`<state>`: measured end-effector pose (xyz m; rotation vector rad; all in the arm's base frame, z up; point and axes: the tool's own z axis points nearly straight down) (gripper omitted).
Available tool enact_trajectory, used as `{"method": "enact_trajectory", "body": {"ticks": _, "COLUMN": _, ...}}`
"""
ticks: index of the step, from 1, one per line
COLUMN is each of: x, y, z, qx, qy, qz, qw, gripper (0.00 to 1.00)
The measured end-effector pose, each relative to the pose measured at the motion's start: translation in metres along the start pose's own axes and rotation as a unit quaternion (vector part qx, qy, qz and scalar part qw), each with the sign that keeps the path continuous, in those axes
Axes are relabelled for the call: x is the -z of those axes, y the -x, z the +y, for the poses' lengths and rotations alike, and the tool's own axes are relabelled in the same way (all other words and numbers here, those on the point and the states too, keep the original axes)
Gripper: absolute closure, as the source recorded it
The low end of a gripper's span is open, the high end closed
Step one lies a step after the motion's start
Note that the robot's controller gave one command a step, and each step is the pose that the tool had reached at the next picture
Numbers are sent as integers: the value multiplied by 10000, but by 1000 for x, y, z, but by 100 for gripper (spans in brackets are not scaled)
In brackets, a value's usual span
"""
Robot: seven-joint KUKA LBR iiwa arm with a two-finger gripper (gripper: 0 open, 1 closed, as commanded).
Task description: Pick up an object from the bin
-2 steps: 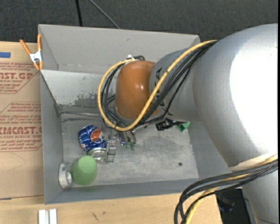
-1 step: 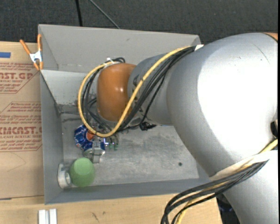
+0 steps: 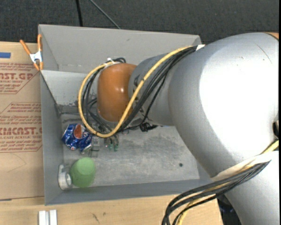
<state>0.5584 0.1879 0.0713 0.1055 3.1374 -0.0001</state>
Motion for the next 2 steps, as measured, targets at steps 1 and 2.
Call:
{"method": "enact_trajectory", "body": {"ticks": 1, "x": 114, "y": -10, "z": 5, "qx": 51, "qy": 26, "qz": -31, "qw": 10000, "gripper": 100}}
{"method": "enact_trajectory", "body": {"ticks": 2, "x": 166, "y": -16, "z": 2, "qx": 48, "qy": 21, "qz": -21, "qw": 10000, "gripper": 100}}
